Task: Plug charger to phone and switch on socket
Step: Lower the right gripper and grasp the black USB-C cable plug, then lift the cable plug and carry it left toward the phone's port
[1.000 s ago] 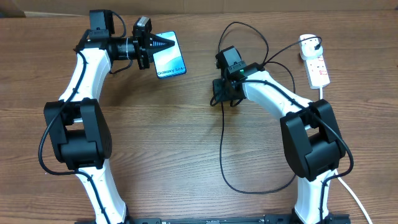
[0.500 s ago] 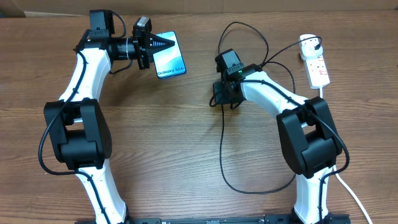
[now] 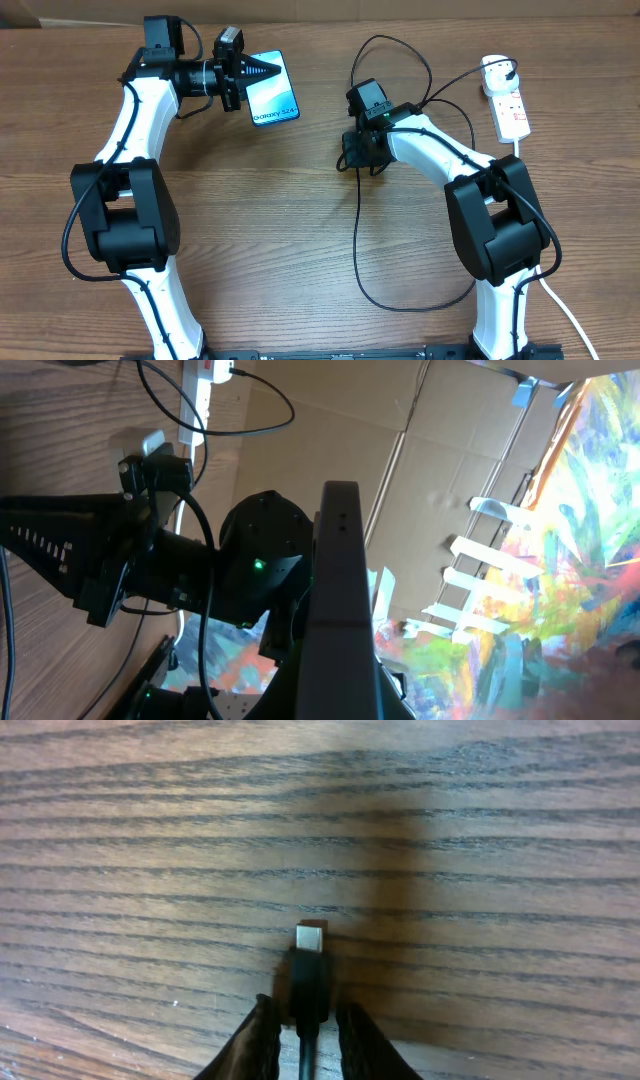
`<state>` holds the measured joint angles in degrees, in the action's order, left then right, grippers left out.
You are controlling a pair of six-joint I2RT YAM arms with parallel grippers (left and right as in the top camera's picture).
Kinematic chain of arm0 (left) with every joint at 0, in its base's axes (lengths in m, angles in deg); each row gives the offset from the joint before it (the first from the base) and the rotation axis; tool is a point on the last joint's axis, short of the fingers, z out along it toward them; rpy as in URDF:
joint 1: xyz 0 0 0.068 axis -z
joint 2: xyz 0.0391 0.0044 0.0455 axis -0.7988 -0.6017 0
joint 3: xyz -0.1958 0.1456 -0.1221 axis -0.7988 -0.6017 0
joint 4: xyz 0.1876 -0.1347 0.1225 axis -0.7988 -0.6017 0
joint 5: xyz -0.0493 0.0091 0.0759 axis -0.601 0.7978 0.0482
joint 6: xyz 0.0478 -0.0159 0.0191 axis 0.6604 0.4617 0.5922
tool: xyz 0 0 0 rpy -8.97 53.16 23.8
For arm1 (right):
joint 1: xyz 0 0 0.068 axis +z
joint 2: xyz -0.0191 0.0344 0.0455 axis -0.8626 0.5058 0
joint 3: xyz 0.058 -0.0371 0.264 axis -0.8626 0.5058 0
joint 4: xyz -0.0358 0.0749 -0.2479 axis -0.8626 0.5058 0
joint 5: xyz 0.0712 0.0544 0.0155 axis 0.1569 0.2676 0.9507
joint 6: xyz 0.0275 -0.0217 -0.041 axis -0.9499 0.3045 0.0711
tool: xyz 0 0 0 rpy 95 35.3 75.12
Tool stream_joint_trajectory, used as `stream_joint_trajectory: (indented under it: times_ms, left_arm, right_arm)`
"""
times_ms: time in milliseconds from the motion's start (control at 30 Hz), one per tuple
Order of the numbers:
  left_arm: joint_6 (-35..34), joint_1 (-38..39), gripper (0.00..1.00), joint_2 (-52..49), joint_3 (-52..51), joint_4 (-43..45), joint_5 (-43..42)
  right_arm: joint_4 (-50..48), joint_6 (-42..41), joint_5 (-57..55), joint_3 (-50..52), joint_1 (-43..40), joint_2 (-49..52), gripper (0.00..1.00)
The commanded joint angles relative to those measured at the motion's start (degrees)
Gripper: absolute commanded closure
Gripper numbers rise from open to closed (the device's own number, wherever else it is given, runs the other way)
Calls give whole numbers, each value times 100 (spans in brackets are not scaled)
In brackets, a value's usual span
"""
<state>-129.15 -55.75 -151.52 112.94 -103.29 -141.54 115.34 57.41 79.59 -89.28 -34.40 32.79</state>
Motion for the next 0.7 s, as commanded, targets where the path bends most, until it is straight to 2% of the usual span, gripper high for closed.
stream_joint_trajectory:
  times_ms: [0, 100, 300, 500, 667]
  left_arm:
    - [127, -24, 96, -66, 101, 4, -275]
    - [127, -20, 96, -66, 101, 2, -275]
    - [127, -20, 96, -63, 101, 4, -275]
    - [131, -20, 96, -66, 101, 9, -271]
    - [195, -20, 96, -66, 101, 9, -273]
  right_arm:
    - [55, -11, 181, 11, 17, 269, 87]
    - [76, -9, 385, 11, -35, 286, 96]
    - [92, 122, 1082, 7, -282, 284, 96]
    - [267, 616, 2964, -149, -732, 111, 96]
    - [361, 831, 3987, -157, -903, -302, 96]
